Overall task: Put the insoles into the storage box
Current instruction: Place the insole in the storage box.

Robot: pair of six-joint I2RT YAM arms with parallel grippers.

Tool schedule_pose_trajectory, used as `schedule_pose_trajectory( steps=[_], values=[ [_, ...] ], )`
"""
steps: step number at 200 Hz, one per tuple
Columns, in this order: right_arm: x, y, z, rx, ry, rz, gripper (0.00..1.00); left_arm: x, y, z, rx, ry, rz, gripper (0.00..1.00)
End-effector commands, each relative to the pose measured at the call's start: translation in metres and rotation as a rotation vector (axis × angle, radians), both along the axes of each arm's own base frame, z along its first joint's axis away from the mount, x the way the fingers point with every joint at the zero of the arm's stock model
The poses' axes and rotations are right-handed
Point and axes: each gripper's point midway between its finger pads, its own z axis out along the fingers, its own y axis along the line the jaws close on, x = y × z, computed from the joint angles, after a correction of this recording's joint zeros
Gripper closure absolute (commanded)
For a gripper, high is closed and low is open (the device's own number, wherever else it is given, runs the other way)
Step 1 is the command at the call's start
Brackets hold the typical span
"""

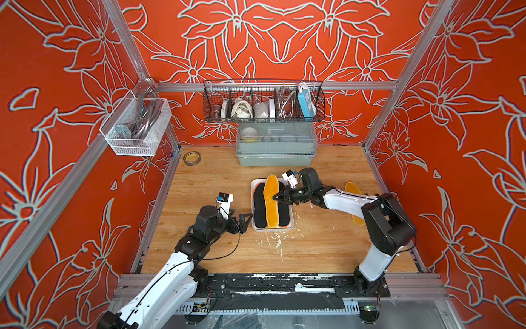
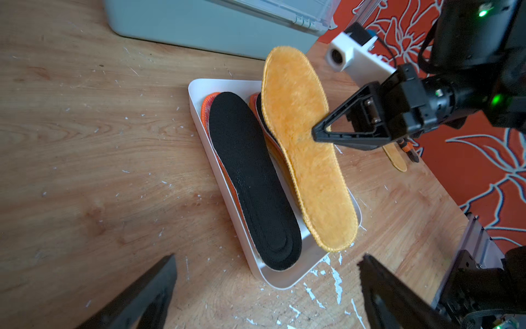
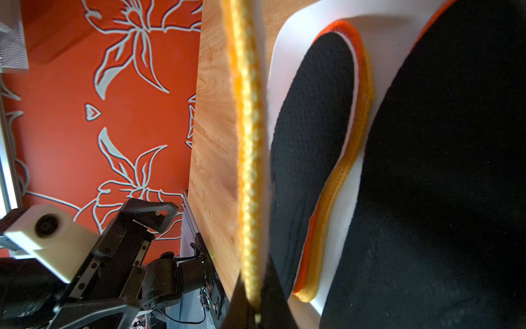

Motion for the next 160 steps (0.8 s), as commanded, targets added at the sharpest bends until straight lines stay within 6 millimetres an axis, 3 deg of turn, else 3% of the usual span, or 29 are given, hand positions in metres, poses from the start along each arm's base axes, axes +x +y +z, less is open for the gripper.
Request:
schedule_pose_trajectory(
  steps=[1, 62, 123, 160],
  values=[
    [0.009, 0.01, -0.002, 0.009, -0.012, -0.013, 1.0, 0.003, 0.004, -0.003, 0.026, -0.019, 0.024, 0.01],
    [0.011, 0.032, -0.01, 0.039, 0.025, -0.005, 1.0, 0.006, 0.004, -0.01, 0.04, 0.013, 0.03, 0.01],
    [0.013, 0.031, -0.01, 0.034, 0.043, -0.034, 1.0, 0.007, 0.006, -0.011, 0.042, 0.015, 0.041, 0.01],
    [0.014, 0.041, -0.013, 0.049, 0.067, -0.036, 1.0, 0.007, 0.007, -0.011, 0.044, 0.018, 0.048, 0.01]
  ],
)
